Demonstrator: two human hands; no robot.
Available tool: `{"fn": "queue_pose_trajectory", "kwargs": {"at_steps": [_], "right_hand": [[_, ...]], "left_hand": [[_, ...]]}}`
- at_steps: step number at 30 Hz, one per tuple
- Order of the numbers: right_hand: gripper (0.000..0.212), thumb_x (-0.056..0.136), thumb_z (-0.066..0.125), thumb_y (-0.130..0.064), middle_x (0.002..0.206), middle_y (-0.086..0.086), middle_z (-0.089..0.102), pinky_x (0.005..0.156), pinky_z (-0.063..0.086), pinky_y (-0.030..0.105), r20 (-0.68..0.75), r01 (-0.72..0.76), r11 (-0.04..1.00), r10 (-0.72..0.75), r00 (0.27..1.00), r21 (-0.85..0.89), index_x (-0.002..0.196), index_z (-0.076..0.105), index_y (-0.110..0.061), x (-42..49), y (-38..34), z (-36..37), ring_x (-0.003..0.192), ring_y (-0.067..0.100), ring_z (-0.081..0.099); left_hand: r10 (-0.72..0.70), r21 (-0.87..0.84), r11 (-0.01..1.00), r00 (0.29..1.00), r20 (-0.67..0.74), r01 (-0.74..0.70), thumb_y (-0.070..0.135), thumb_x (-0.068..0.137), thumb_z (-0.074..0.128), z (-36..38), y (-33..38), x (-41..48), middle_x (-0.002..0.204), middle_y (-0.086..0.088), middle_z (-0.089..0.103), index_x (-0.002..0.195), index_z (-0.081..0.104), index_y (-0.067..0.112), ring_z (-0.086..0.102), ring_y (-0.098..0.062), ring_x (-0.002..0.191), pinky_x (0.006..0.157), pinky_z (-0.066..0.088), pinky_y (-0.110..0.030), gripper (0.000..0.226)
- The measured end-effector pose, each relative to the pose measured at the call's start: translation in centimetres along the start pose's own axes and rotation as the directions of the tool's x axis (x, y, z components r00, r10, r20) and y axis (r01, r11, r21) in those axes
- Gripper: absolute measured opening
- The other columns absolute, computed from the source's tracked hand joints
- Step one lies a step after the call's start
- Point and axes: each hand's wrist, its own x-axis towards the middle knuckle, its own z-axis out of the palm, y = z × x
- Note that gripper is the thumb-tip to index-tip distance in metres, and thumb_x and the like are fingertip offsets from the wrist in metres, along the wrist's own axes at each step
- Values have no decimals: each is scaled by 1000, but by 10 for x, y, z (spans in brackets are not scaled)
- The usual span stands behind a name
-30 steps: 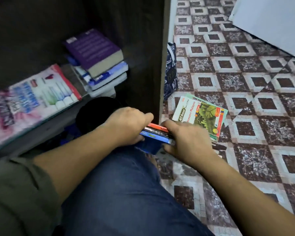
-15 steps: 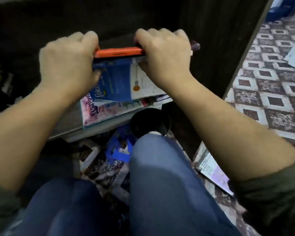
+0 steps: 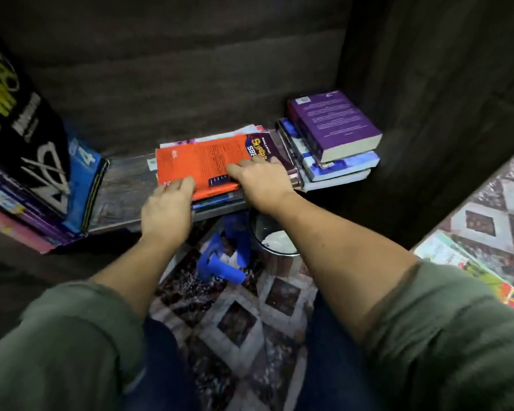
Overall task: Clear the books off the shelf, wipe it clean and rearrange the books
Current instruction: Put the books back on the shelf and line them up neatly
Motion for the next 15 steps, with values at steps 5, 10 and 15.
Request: {"fn": "queue_pose_trajectory", "kwargs": {"at_steps": [5,10,15], "right_hand": [[54,88,66,-27,141,-1,48,109,28,47,212,-121,974,79,974,192,138,47,-33,20,31,16,132,24,41],[73,83,70,-45,158,-3,26,116,14,51,270,-151,964,90,959,216,147,34,-40,26,37,17,146,23,19],[78,87,58,-57,163,1,5,118,6,54,410,-154,973,72,909,172,152,18,-38,21,25,11,149,28,3]], "left_hand": [[-37,-254,964,985,166,79,35,72,82,13,-9,37,124,-9,53,113,49,13,47,-31,115,95,37,-42,57],[-2,-291,951,947,322,101,49,73,78,10,-12,47,151,-4,34,141,41,25,29,-28,139,115,24,-42,81],[-28,-258,956,922,385,137,42,89,64,3,-16,41,157,-13,25,146,38,35,28,-35,141,116,25,-45,62]]}}
